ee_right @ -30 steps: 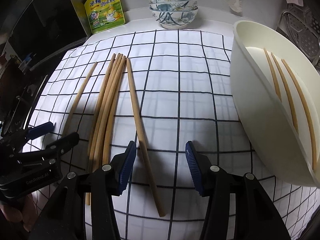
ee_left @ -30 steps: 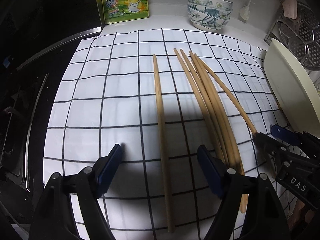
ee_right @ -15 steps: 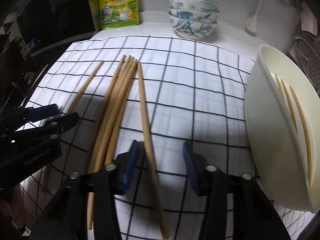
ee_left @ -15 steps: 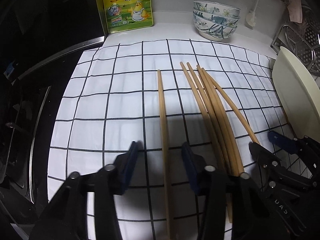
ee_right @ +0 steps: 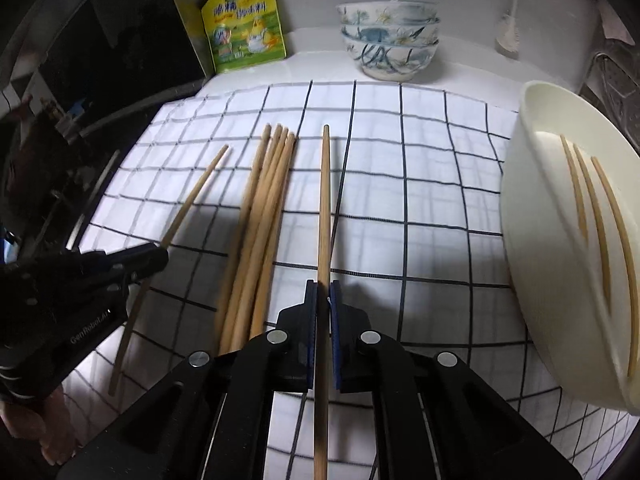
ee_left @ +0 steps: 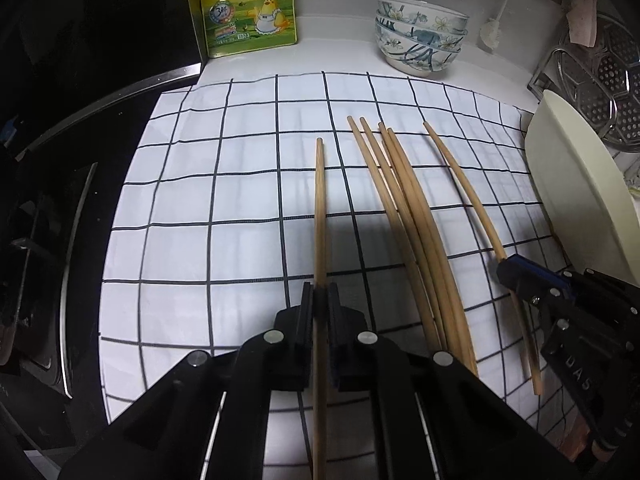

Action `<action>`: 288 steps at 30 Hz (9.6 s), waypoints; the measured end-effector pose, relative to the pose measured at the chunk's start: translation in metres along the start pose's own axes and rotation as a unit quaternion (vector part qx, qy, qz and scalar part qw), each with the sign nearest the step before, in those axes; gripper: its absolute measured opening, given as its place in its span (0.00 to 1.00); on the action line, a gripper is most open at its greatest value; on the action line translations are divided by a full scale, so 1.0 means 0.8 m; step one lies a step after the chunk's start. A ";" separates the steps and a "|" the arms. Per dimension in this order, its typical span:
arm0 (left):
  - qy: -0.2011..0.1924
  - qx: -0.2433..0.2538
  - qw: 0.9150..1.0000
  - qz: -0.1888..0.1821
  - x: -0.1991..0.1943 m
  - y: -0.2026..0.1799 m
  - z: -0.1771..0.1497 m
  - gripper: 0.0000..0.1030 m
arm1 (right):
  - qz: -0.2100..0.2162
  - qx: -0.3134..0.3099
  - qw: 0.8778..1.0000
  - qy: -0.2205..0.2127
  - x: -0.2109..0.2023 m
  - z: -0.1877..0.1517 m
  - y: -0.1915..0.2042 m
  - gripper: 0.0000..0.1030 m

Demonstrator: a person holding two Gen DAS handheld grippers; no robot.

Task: Organize utensils
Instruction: 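Close the left gripper on one chopstick while the right gripper closes on another, then lift both held chopsticks and carry them over the white basin, then lower both chopsticks into the basin and open both grippers, then move both open grippers back to the chopstick bundle, then lower both grippers onto the bundle and nudge single chopsticks apart, then close the left gripper on one chopstick while the right gripper closes on another, then lift both held chopsticks and carry them over the white basin, then lower both chopsticks into the basin and open both grippers, then move both open grippers back to the remaining chopsticks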

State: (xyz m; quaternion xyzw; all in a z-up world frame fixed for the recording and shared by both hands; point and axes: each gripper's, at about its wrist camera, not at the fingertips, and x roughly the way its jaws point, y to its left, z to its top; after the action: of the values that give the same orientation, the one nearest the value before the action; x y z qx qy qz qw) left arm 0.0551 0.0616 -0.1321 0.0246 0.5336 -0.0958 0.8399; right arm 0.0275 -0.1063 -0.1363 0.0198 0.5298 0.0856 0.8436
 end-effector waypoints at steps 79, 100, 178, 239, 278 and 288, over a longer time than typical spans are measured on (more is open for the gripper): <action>-0.088 0.069 0.993 -0.049 -0.085 -0.279 0.102 0.60 | -0.032 0.131 0.988 -0.081 -0.162 -0.002 -0.259 0.28; -0.073 0.002 0.997 -0.006 -0.094 -0.089 0.040 0.70 | 0.004 0.061 0.997 -0.054 -0.130 0.009 -0.095 0.46; 0.003 0.025 0.998 0.049 0.029 -0.022 -0.011 0.89 | -0.050 0.036 0.998 0.007 -0.001 -0.033 -0.032 0.61; -0.107 0.065 0.991 -0.050 -0.114 -0.202 0.092 0.07 | 0.000 0.093 0.989 -0.118 -0.172 0.012 -0.186 0.06; -0.038 0.115 0.992 -0.042 0.004 -0.379 0.126 0.52 | -0.004 0.157 0.985 -0.065 -0.118 -0.005 -0.358 0.15; -0.064 0.107 0.991 -0.043 -0.035 -0.358 0.119 0.56 | -0.008 0.143 0.986 -0.082 -0.141 0.001 -0.331 0.21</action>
State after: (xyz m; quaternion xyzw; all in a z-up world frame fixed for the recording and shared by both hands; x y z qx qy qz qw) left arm 0.0746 -0.2290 -0.0489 0.0853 0.4657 -0.1901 0.8601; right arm 0.0132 -0.3856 -0.0679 0.1433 0.4659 0.0001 0.8731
